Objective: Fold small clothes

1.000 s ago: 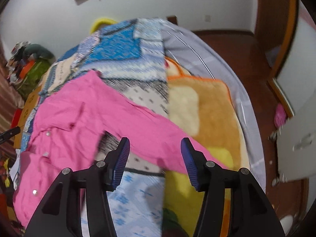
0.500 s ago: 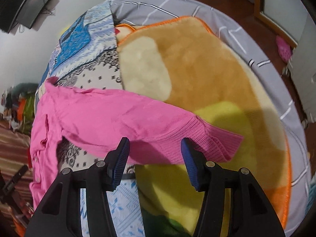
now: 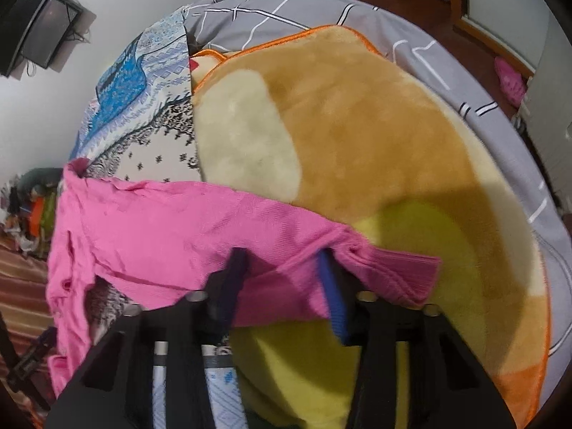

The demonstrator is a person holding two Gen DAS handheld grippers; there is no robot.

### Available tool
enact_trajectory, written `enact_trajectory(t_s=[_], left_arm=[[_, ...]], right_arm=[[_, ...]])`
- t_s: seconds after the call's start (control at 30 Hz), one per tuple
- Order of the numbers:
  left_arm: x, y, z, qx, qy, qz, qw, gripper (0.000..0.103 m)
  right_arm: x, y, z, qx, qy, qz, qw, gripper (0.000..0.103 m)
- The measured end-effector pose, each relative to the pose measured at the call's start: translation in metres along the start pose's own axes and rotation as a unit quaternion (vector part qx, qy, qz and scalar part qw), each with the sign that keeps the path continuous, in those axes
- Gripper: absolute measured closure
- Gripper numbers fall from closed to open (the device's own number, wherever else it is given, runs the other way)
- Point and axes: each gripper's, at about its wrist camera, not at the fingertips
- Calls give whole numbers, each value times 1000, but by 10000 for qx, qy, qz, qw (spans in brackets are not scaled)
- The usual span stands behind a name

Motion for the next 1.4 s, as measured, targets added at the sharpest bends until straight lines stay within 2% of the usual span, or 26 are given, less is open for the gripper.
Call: enact_trajectory(t_s=[0.07,0.13,0.27,0.5,0.67,0.83,1.03,1.1,1.2,1.3,1.37,1.4], left_arm=[[0,2,1,5,10,13,10000,5],[0,5,1,31,3,6,10000,5],[1,15,5,96,-52,-45,9999,5],[-4,35,9,279,21,-20,9996,5],[-8,43,14,400,129,26,9991,5],[-16,50,17,509,235,31,9984,5],[-36,66,22,761,417,-6,9962,5],[-42,69,22,797,474,-27,9957,5],[-51,70,25,824,571,23,9950,5],[-55,70,28,842,588,-1,9947,5],[-55,69,29,829,554,-77,9950,5],[-54,69,29,821,531,-105,9952,5]], right_arm=[[5,2,-1,37,33,33,10000,87],[9,4,-1,51,58,25,10000,93],[6,13,2,154,212,72,9996,98],[-20,41,1,370,572,-109,9976,99],[-54,62,4,539,876,-311,9942,100],[-112,82,7,740,1276,-726,9864,100],[-189,106,25,888,1881,-1275,9698,100],[-200,105,30,929,1967,-1275,9677,100],[-201,90,36,871,2128,-965,9684,100],[-188,77,34,615,2122,-681,9729,90],[-174,69,32,503,2070,-483,9758,71],[-168,69,31,503,2052,-425,9765,67]])
Point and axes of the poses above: each gripper's, at about its wrist camera, not at the fingertips, and y roughly against the way its jaws point, x to its right, z to its underside, and after that the axes turned 15 degrees about -y, right-handed
